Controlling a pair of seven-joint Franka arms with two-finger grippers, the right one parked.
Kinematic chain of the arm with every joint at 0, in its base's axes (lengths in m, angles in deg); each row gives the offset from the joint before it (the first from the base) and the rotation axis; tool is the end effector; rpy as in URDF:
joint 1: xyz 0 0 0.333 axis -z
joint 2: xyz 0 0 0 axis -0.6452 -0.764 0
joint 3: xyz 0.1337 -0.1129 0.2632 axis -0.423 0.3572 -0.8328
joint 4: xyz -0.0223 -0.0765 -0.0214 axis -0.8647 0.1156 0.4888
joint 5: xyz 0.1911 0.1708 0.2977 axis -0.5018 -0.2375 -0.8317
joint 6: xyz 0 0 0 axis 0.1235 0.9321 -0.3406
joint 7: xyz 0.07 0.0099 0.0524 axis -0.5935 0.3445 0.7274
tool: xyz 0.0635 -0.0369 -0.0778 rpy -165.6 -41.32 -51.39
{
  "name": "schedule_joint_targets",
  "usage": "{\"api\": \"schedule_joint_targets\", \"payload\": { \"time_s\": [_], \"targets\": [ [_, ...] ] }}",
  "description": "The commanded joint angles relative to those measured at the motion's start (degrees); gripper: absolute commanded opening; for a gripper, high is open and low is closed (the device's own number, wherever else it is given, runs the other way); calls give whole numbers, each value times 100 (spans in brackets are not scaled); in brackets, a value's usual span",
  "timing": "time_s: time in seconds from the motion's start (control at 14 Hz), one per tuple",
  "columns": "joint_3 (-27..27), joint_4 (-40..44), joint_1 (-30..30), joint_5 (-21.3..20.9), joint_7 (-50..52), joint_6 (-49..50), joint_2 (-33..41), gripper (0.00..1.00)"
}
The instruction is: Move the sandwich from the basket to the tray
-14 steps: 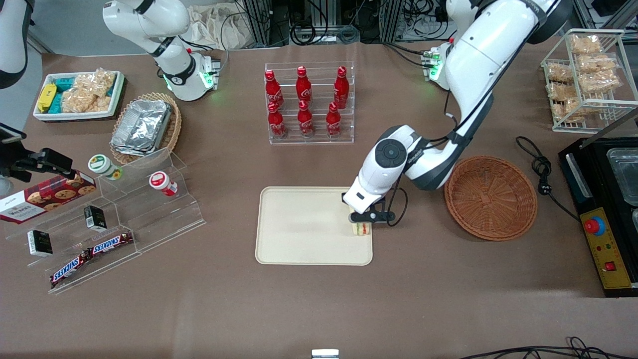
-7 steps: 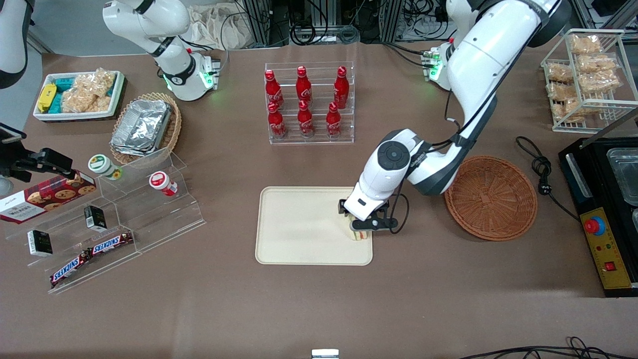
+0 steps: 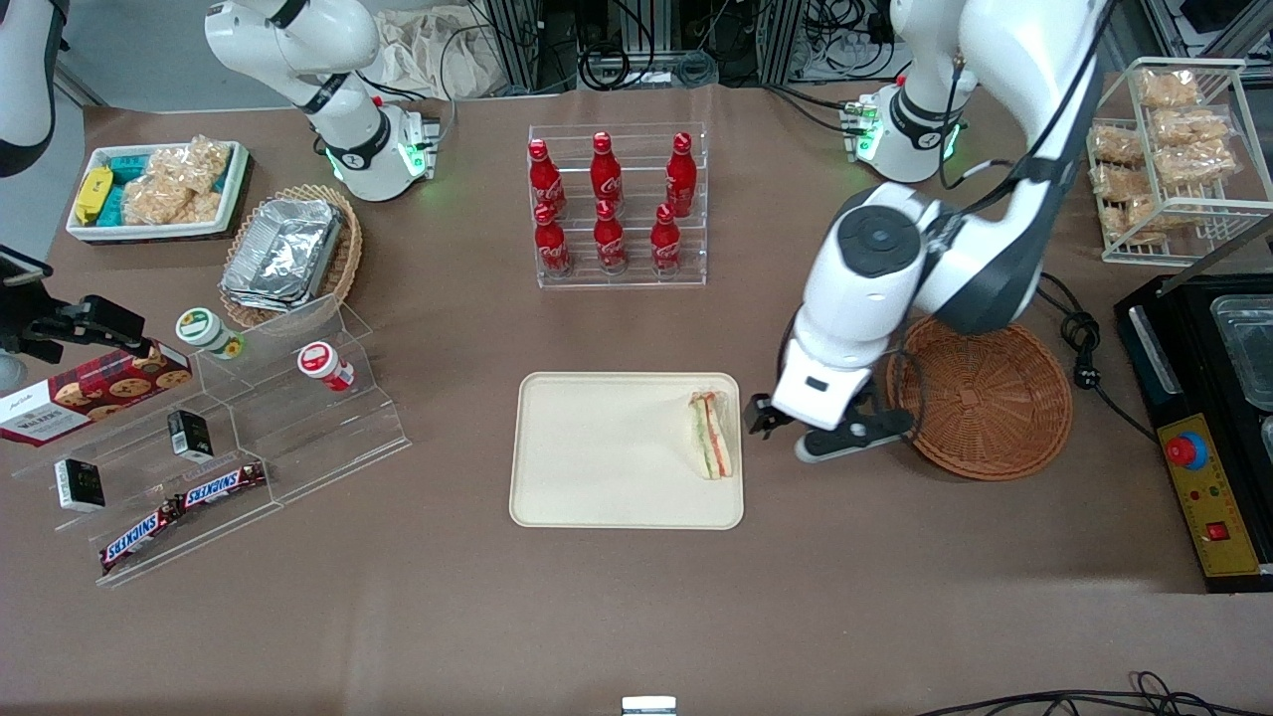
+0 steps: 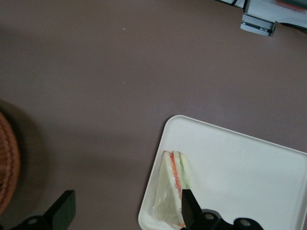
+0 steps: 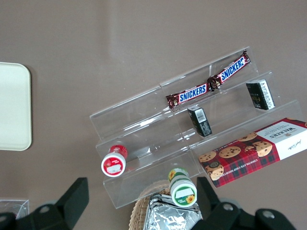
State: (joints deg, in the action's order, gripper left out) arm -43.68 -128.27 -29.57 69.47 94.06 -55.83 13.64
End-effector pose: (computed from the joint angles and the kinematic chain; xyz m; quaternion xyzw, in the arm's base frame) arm 0.6052 -0.2975 0.4450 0.9854 0.1389 0.0930 0.0333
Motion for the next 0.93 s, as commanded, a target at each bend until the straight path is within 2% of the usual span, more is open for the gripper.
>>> {"api": "schedule_joint_targets", "payload": {
  "time_s": [0.0, 0.21, 0.43, 0.5, 0.71, 0.86],
  "targets": [
    [-616, 45, 20, 606, -970, 977, 624, 99],
    [-1310, 186, 3, 1178, -2271, 2252, 1152, 100],
    [-1768, 99, -67, 1249, -3001, 3264, 1715, 100],
    [-1683, 12, -520, 1336, -3369, 3502, 1882, 100],
    [-1559, -471, -910, 1337, -3795, 3689, 2505, 100],
    [-1550, -473, -973, 1337, -3734, 3689, 2543, 100]
  ]
}}
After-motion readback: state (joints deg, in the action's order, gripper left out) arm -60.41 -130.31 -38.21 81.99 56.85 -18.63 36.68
